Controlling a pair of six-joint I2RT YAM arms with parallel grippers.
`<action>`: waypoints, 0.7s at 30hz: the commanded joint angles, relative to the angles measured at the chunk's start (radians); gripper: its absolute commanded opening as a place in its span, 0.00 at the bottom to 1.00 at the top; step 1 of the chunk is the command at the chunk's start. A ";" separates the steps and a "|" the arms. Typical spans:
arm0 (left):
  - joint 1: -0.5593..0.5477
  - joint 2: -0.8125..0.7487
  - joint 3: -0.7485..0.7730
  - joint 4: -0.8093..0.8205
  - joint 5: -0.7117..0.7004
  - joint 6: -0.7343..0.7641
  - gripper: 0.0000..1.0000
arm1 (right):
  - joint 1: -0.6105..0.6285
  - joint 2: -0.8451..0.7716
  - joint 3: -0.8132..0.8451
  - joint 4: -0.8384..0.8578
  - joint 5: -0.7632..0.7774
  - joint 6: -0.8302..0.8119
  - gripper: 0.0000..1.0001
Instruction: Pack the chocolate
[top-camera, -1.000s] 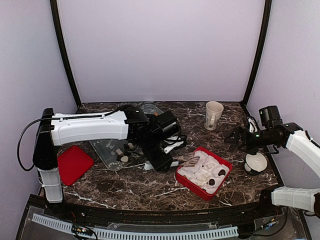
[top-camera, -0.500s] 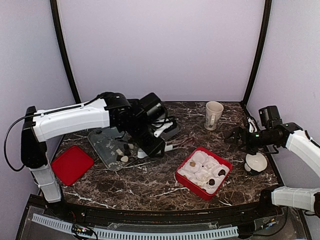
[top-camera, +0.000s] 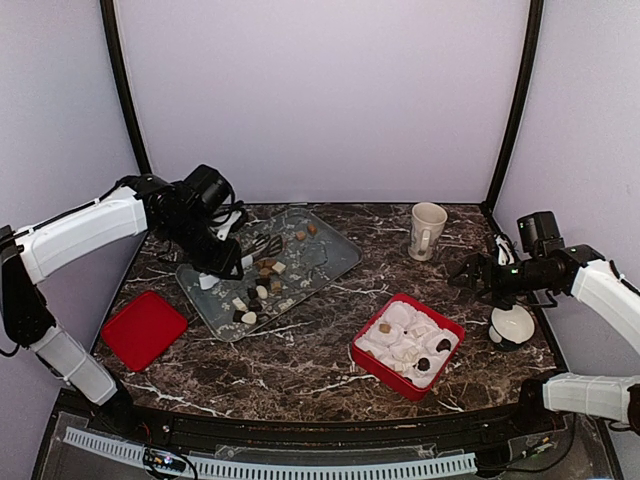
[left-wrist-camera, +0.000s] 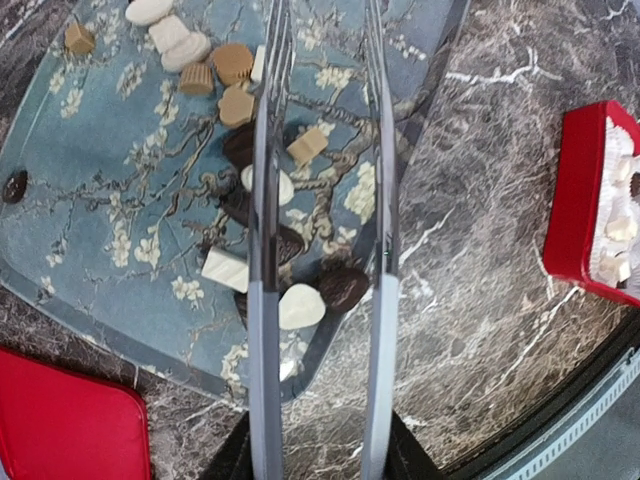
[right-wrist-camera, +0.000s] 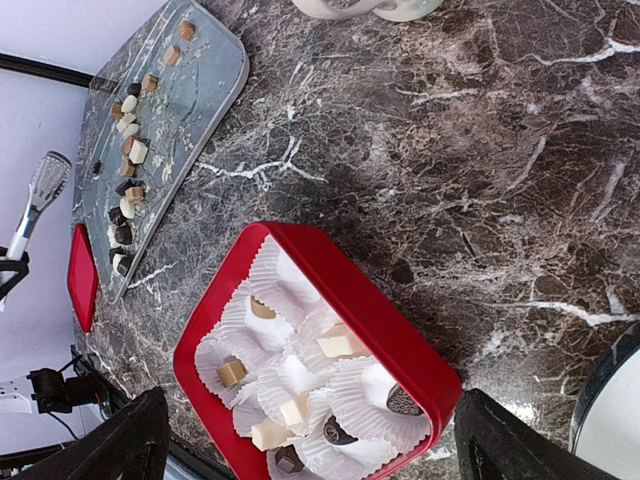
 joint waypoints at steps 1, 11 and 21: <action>0.013 -0.036 -0.057 -0.022 0.040 0.061 0.34 | -0.008 -0.010 0.003 0.029 -0.012 0.000 1.00; 0.013 0.032 -0.072 -0.022 0.038 0.247 0.35 | -0.008 0.000 0.009 0.027 -0.015 -0.003 1.00; 0.013 0.089 -0.060 -0.010 -0.124 0.390 0.35 | -0.007 0.009 0.006 0.031 -0.017 0.002 1.00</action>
